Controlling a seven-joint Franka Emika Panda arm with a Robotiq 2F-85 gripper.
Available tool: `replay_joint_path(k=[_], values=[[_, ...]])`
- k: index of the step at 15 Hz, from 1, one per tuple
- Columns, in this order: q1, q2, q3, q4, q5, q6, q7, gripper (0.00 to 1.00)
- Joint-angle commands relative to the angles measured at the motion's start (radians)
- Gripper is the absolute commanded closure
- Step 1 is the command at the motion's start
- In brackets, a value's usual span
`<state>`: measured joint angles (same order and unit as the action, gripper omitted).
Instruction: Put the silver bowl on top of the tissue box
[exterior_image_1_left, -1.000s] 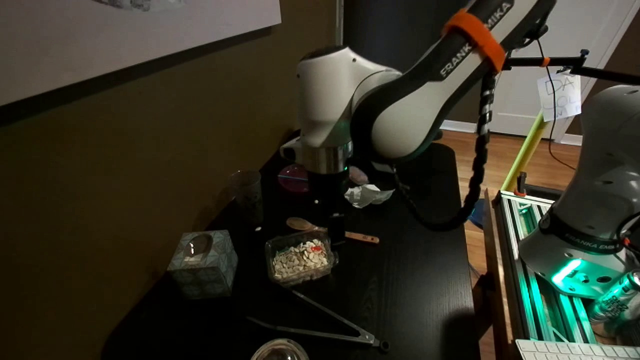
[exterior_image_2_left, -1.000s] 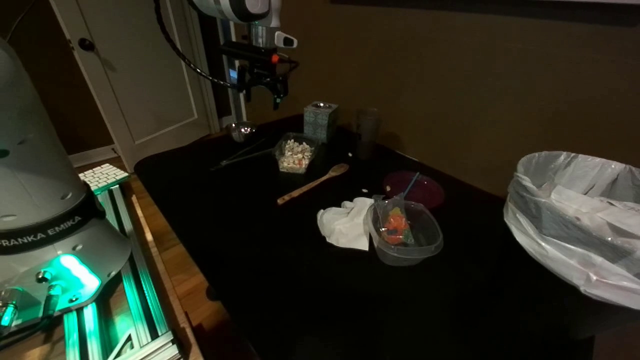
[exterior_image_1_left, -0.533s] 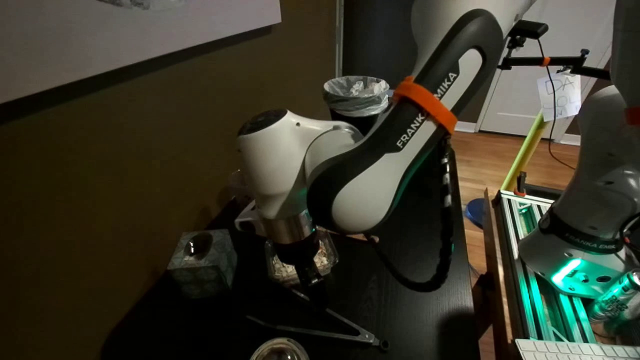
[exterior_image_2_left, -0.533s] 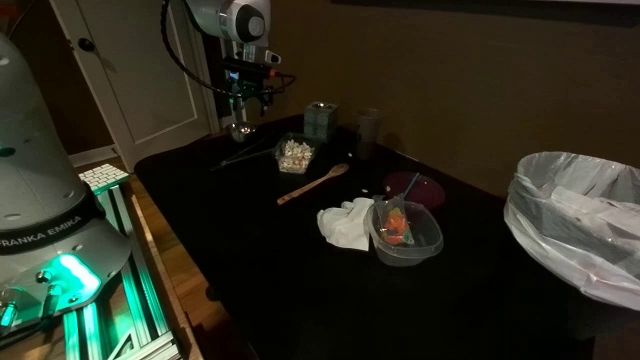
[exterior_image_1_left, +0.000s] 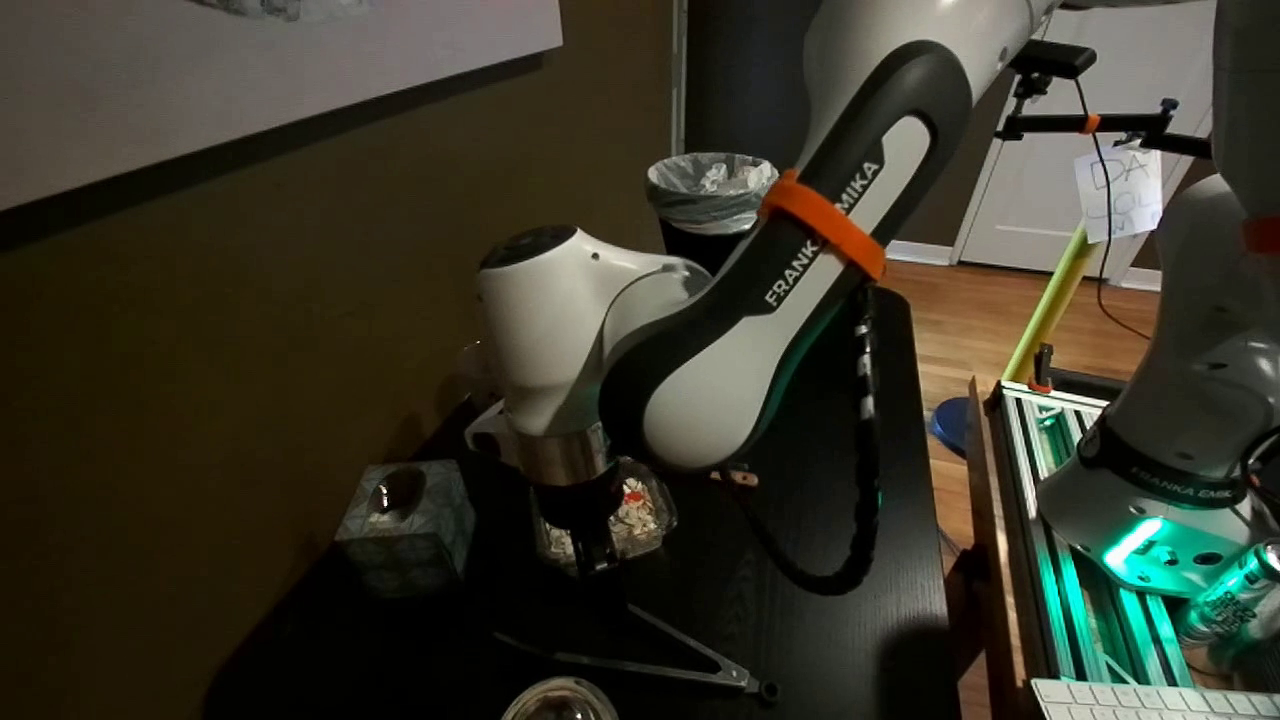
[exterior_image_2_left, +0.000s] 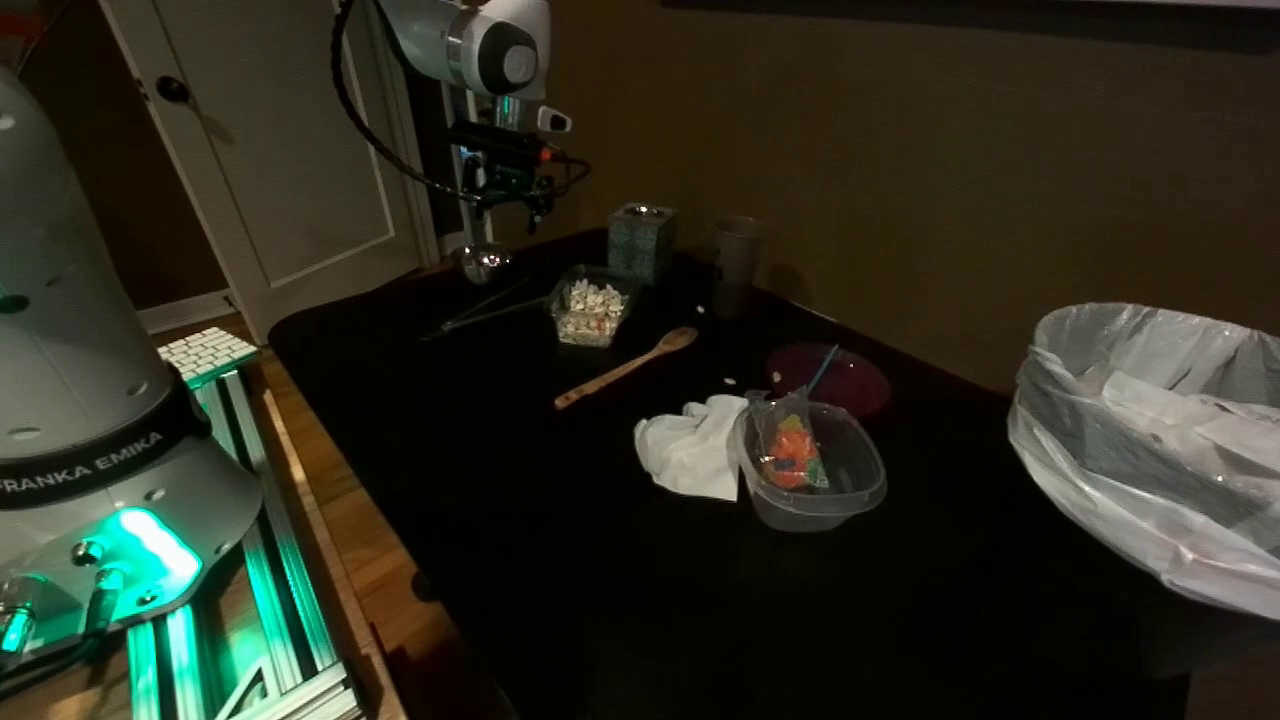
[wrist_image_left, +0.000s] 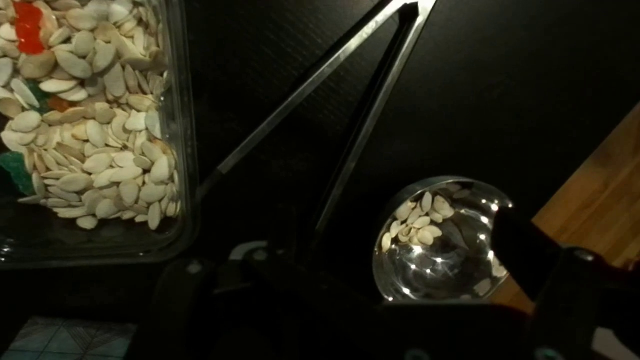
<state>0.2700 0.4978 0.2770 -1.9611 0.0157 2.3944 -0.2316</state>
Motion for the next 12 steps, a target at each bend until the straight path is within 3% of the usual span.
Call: replay_joint_path(k=[1,5,12], values=[[0.017,0.087,-0.014,0.043,0.017,0.102,0.107,0.00],[0.028,0.175,-0.016,0.107,0.025,0.147,0.183,0.00],[0.054,0.352,-0.020,0.295,0.018,0.055,0.219,0.00]])
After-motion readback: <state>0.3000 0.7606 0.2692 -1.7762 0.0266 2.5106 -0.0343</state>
